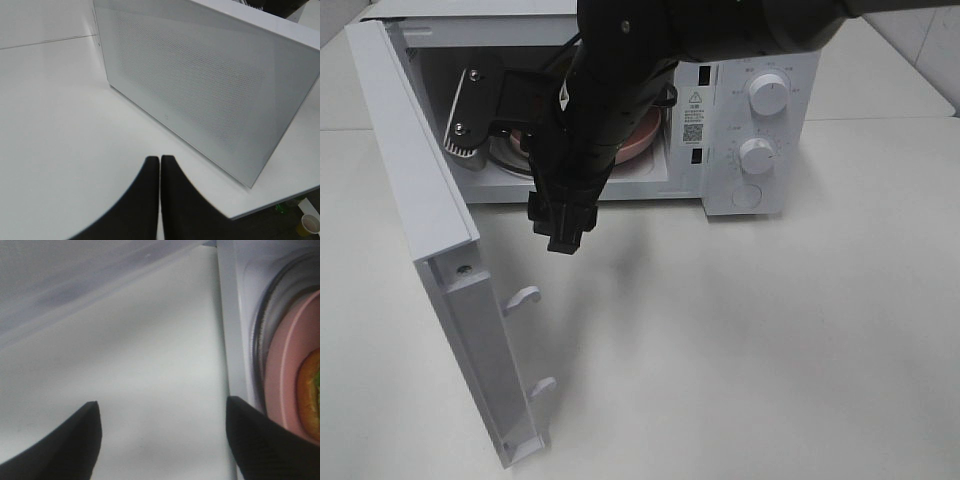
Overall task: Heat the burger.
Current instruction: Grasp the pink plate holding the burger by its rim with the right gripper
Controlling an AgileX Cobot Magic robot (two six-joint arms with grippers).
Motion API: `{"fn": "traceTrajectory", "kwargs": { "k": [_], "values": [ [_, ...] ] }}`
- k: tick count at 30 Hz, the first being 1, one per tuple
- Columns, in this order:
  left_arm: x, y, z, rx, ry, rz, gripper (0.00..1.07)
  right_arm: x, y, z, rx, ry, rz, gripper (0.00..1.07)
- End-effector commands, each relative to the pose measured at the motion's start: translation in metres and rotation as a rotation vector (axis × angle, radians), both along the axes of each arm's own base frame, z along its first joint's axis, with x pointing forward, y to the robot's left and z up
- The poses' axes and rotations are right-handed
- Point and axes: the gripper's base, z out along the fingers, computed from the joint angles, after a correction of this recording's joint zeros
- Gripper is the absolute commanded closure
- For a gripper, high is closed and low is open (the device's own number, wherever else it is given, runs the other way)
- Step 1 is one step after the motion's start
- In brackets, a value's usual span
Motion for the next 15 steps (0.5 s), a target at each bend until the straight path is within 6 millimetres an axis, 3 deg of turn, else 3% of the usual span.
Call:
{"fn": "traceTrajectory", "kwargs": {
  "k": [1,8,15],
  "values": [
    [-0.002,0.000,0.000,-0.010,-0.023,-0.004,1.06,0.003,0.002,-0.001,-0.018,-0.016,-0.004,0.42],
    [-0.002,0.000,0.000,-0.010,-0.023,-0.004,1.06,0.024,0.010,-0.014,-0.089,-0.100,-0.022,0.42],
    [-0.002,0.000,0.000,-0.010,-0.023,-0.004,1.06,0.031,0.014,-0.017,-0.103,-0.139,-0.017,0.42]
  ]
}}
